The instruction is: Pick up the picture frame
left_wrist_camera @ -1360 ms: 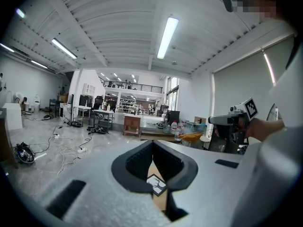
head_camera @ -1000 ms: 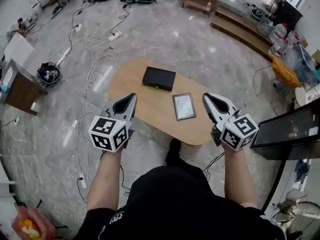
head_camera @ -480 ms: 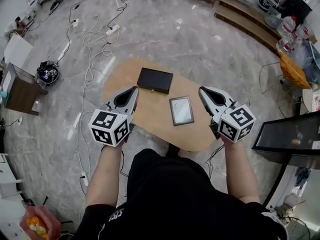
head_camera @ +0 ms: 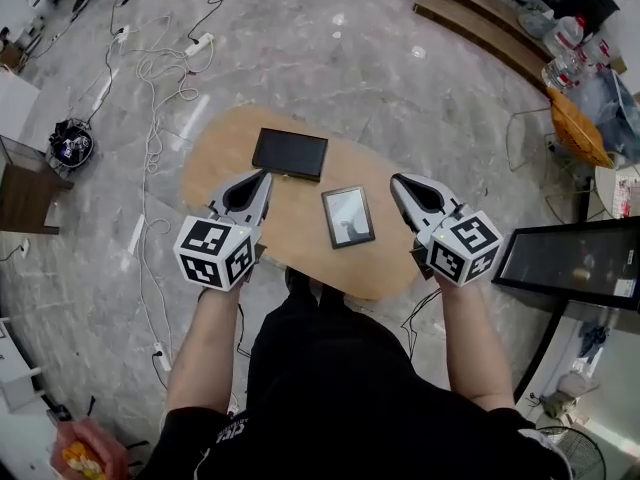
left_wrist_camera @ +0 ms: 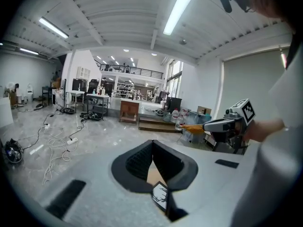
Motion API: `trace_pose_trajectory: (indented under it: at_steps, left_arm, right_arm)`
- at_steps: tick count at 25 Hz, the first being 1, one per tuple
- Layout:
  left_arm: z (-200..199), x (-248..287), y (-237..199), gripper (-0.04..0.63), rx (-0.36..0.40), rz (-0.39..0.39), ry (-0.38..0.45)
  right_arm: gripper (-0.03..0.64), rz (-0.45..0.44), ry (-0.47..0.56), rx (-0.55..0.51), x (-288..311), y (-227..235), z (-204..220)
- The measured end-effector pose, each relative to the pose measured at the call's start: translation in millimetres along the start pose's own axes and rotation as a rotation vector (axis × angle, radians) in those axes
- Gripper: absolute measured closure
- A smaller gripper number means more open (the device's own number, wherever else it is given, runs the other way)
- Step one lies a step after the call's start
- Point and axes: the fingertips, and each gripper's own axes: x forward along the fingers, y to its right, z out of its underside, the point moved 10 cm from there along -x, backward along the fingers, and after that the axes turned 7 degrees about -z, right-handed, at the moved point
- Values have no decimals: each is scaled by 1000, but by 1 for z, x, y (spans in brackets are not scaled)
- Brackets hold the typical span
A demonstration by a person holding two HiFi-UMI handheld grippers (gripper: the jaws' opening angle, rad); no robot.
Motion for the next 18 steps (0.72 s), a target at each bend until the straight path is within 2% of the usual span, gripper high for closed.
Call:
trace_pose_trajectory:
  at_steps: [8,12,18]
  left_arm:
    - [51,54,-16,586,-40,63,-101]
    - [92,78,-19,586,-66,87,-157]
    - [156,104,-25,586,-118,108,-245]
  right_arm:
    - [590,20,-132,102,36,26,61]
    - [560,42,-199,158,47,40,103]
    - [532,61,-245,256,64,49,165]
